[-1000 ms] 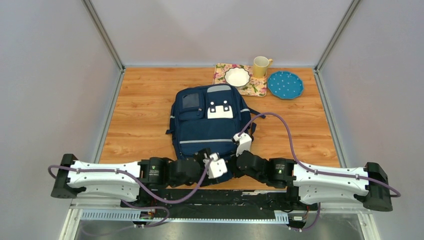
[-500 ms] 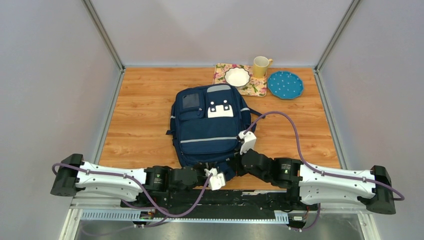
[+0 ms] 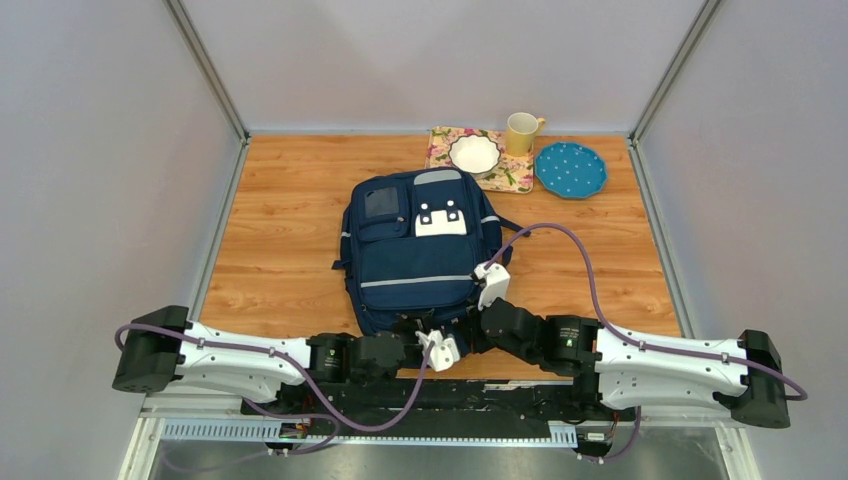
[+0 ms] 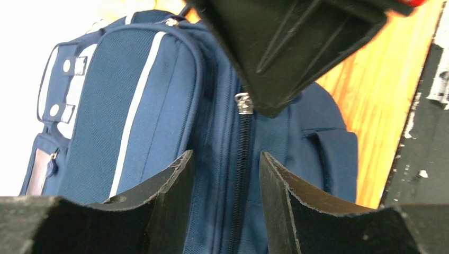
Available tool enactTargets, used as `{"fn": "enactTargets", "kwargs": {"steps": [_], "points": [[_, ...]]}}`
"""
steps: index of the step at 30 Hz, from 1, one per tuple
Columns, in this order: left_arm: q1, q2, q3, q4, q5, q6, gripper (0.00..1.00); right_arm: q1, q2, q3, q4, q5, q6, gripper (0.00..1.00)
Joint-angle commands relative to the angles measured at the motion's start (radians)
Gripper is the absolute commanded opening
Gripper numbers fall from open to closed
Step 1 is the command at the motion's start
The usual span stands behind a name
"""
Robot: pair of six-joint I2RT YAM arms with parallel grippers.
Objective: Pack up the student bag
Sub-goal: Zip the student bag at the center of the board.
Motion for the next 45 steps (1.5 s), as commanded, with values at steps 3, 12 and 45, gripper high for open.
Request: {"fn": "enactTargets", "kwargs": {"steps": [3, 12, 45], "points": [[0.06, 0.006, -0.041, 0.091, 0.008, -0.058, 0.54, -0.004, -0.015, 0.017, 0.054, -0.005, -0.005, 0.0], [0.079, 0.009, -0.054, -0.023, -0.018, -0.145, 0.07, -0.005, -0.02, 0.014, 0.02, 0.032, -0.017, 0.0], [0.011, -0.244, 0.107, -0.332, 0.017, -0.313, 0.6, -0.134, 0.01, 0.013, 0.032, -0.057, -0.065, 0.0]]}}
